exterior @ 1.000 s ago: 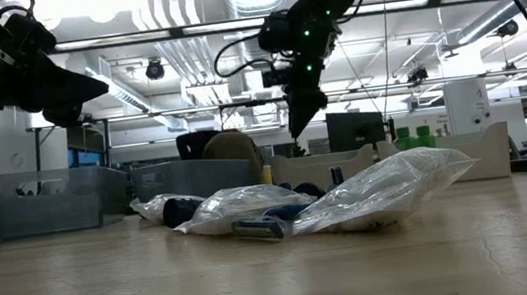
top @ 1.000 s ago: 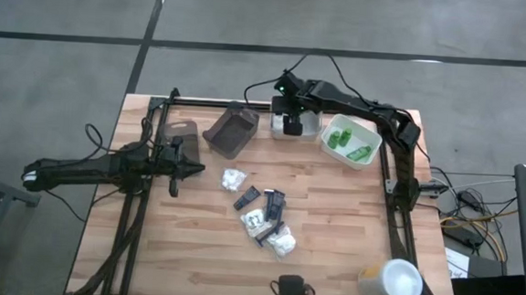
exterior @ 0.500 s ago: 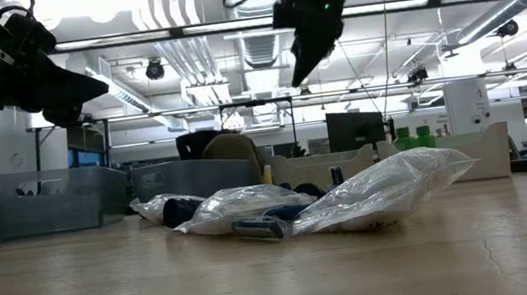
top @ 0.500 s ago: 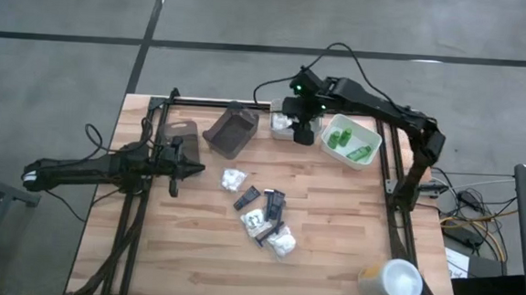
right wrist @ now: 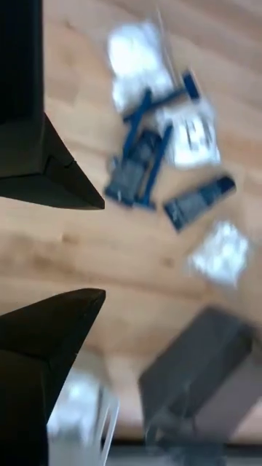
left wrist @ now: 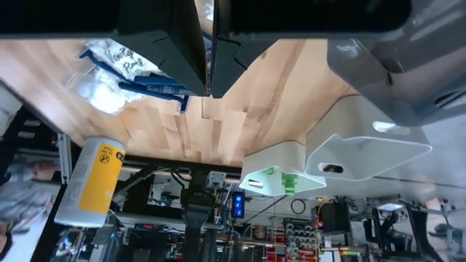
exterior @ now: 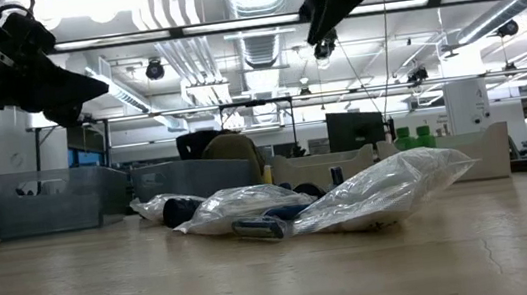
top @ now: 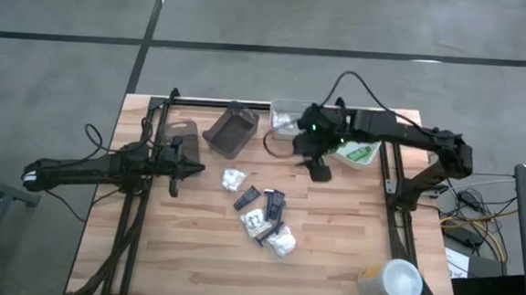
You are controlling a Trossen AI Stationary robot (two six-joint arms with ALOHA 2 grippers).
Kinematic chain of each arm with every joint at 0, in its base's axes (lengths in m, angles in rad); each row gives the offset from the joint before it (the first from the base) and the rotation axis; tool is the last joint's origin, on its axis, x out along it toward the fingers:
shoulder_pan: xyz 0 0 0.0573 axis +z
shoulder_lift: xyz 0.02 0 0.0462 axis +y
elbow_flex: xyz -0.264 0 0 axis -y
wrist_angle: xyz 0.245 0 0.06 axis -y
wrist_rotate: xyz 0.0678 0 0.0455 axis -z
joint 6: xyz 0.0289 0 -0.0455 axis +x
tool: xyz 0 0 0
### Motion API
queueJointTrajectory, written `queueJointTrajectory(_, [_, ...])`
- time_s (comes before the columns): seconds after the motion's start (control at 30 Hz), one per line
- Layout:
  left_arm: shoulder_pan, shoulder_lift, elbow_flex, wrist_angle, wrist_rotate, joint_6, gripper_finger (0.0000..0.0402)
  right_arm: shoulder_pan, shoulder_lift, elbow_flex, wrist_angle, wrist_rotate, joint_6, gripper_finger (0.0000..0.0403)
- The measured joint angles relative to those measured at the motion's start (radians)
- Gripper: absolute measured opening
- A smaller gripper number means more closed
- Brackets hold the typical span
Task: Pick & Place Travel size toiletries
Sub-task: Put the bottom cotton pack into the gray bin
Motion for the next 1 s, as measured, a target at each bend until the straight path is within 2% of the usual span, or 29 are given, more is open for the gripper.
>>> queueJointTrajectory(0.13, [0.000,0.000,0.000,0.002,0.000,0.069,0.0023,0.097,-0.035,-0.068,-0.002,0.000,0.002,0.0199])
queueJointTrajectory(0.33, [0.000,0.000,0.000,0.023,0.000,0.087,0.0023,0.245,-0.050,-0.127,0.005,0.000,0.005,0.0219])
queueJointTrajectory(0.53, [-0.001,0.000,0.000,0.011,0.000,0.089,0.0023,0.374,-0.048,-0.179,0.100,0.001,0.006,0.0249])
queueJointTrajectory(1.0, [0.000,0.000,0.000,0.011,0.000,0.087,0.0023,0.492,-0.026,-0.211,0.223,0.010,0.055,0.0300])
